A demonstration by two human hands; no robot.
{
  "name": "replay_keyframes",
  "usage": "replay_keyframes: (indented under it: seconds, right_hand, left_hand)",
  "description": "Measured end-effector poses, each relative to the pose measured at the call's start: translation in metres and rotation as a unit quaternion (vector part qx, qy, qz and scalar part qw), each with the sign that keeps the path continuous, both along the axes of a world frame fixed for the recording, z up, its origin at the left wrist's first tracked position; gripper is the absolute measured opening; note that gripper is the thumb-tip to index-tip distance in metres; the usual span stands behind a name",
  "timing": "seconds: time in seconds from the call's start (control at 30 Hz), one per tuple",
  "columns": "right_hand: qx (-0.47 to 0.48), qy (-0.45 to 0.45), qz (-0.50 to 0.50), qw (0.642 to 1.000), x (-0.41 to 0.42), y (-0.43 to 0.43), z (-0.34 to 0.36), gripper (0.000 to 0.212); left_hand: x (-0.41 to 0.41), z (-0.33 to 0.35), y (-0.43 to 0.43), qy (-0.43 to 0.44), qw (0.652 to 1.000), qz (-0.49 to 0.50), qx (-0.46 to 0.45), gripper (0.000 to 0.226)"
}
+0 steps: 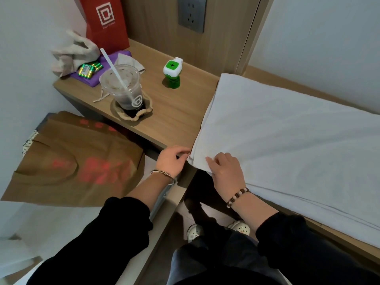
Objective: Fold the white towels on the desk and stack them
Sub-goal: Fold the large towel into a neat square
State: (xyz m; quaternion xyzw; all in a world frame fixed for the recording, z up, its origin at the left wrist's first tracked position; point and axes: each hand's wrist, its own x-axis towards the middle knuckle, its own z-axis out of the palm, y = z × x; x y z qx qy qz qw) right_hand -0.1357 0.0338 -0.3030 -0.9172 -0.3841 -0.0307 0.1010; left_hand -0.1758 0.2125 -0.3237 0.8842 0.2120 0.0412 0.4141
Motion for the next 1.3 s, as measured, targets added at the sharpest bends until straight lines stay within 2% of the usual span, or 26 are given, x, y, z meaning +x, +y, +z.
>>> replay_keyframes:
  seconds: [0.1,0.17,0.3,0.4,0.53,0.57,0.6,0.63,0.67,0.73,0.8,0.87,1.0,1.07,1.13,1.2,1.3]
  right_hand:
    - [-0.043,0.008,0.011,0.999,0.000,-0.003,0.001,0.056]
    - [-0.080,0.031,0.004,0.996,0.001,-0.003,0.000,0.058]
    - [-0.134,0.065,0.007,0.989,0.002,-0.004,-0.008,0.064]
    - [-0.095,0.065,0.002,0.993,0.005,-0.014,-0.005,0.064]
    - [-0.026,0.019,-0.034,0.999,0.013,-0.046,-0.003,0.050]
    - [-0.029,0.007,-0.033,0.999,0.014,-0.056,-0.004,0.050]
    - [-0.034,0.001,-0.035,0.999,0.014,-0.066,-0.005,0.051]
    - [-0.038,0.002,-0.045,0.998,0.013,-0.074,-0.006,0.052]
    - [-0.036,0.004,-0.058,0.998,0.014,-0.081,-0.007,0.054]
    - [-0.024,0.015,-0.092,0.995,0.015,-0.095,-0.007,0.058]
    - [-0.008,0.025,-0.129,0.991,0.016,-0.113,-0.007,0.058]
    - [-0.002,0.029,-0.163,0.986,0.017,-0.136,-0.007,0.058]
    - [-0.005,0.043,-0.256,0.966,0.023,-0.194,-0.010,0.068]
    - [-0.017,0.064,-0.337,0.939,0.025,-0.218,-0.011,0.079]
    - [-0.032,0.115,-0.393,0.912,0.026,-0.237,-0.012,0.083]
    - [-0.032,0.134,-0.365,0.921,0.031,-0.250,-0.005,0.074]
    - [-0.005,-0.021,-0.243,0.970,0.035,-0.262,0.012,0.045]
  left_hand:
    - [0.012,0.012,-0.006,0.082,0.983,0.076,-0.142,0.017]
    - [0.019,0.019,-0.008,0.135,0.973,0.084,-0.170,0.022]
    - [0.031,0.025,-0.015,0.191,0.979,0.031,-0.071,0.017]
    - [0.037,0.025,-0.017,0.160,0.983,0.062,-0.068,0.005]
    - [0.032,0.019,-0.024,0.117,0.989,0.086,-0.002,0.029]
    - [0.030,0.018,-0.028,0.126,0.987,0.061,0.074,0.034]
    - [0.029,0.019,-0.033,0.132,0.972,0.009,0.193,0.041]
    - [0.030,0.020,-0.040,0.110,0.943,-0.050,0.309,0.050]
    - [0.032,0.022,-0.048,0.058,0.919,-0.105,0.376,0.057]
    - [0.040,0.028,-0.070,-0.036,0.904,-0.212,0.369,0.053]
    - [0.049,0.028,-0.095,-0.003,0.876,-0.348,0.335,0.048]
    - [0.056,0.021,-0.118,0.054,0.830,-0.434,0.346,0.056]
    - [0.069,0.009,-0.157,0.054,0.797,-0.477,0.367,0.073]
    - [0.072,0.004,-0.175,0.039,0.774,-0.498,0.390,0.077]
    - [0.071,-0.002,-0.190,0.042,0.773,-0.501,0.387,0.075]
    - [0.072,-0.007,-0.198,0.051,0.787,-0.478,0.387,0.071]
    - [0.075,-0.011,-0.199,0.049,0.795,-0.474,0.376,0.070]
